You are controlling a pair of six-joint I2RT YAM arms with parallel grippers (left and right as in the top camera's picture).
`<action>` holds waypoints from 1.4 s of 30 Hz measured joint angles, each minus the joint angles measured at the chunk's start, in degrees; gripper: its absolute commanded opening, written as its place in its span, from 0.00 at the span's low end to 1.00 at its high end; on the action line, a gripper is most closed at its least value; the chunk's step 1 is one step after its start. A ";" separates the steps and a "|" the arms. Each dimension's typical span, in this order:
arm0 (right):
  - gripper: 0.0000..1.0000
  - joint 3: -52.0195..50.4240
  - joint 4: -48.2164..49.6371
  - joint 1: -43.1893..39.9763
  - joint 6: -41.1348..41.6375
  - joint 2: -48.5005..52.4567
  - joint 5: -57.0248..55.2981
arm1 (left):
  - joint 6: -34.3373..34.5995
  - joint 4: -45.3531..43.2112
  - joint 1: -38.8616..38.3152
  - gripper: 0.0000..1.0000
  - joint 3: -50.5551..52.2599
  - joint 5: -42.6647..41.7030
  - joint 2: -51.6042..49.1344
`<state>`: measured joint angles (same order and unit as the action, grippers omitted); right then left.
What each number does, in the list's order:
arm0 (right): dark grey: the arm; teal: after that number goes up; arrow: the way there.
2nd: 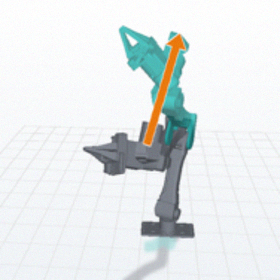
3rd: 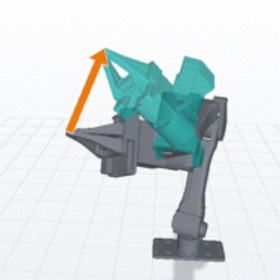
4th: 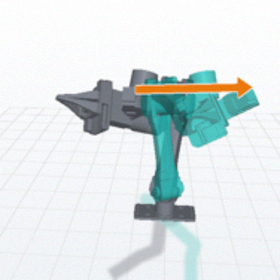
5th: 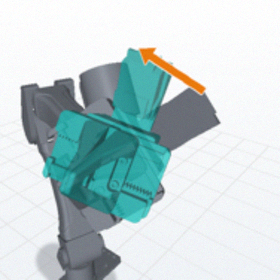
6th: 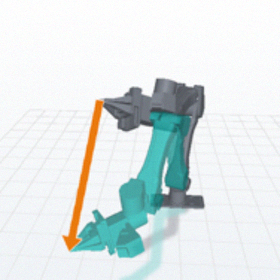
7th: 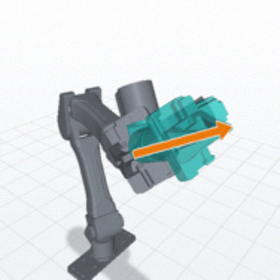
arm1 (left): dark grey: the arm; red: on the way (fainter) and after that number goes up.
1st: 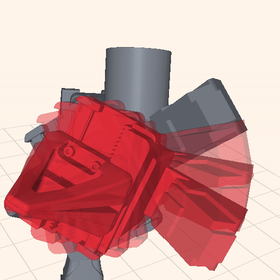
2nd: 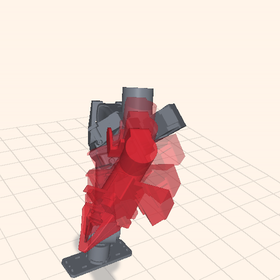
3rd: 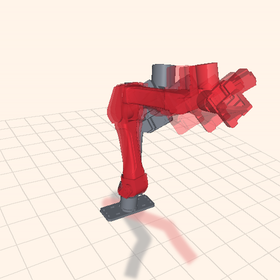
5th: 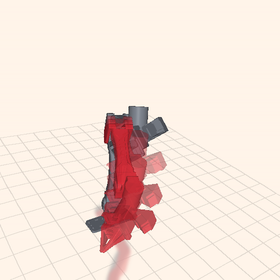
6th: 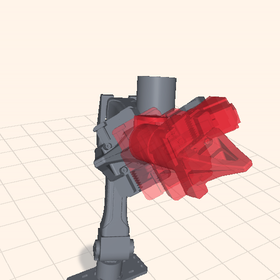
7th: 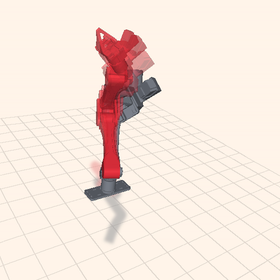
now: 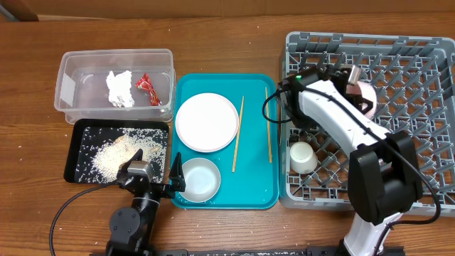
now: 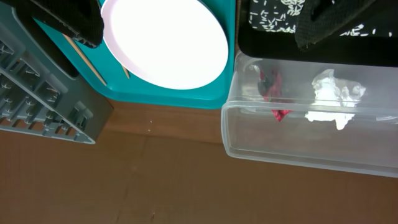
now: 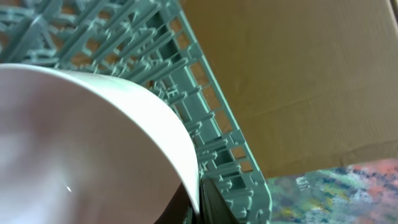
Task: Sort waste into correct bins and load items into the dishwasher
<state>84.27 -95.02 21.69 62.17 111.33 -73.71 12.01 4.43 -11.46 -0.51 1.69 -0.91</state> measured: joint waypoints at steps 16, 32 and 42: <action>0.04 0.00 4.20 -8.57 -0.59 0.09 1.51 | 0.00 0.00 0.00 1.00 0.00 0.00 0.00; 0.15 0.02 1.95 -2.95 -3.78 2.82 -2.14 | 0.00 0.00 0.00 1.00 0.00 0.00 0.00; 0.70 1.57 -2.03 2.84 -0.37 4.31 1.55 | 0.00 0.00 0.00 1.00 0.00 0.00 0.00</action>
<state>85.84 -97.06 24.53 61.80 115.63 -72.16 12.01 4.43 -11.46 -0.51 1.69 -0.91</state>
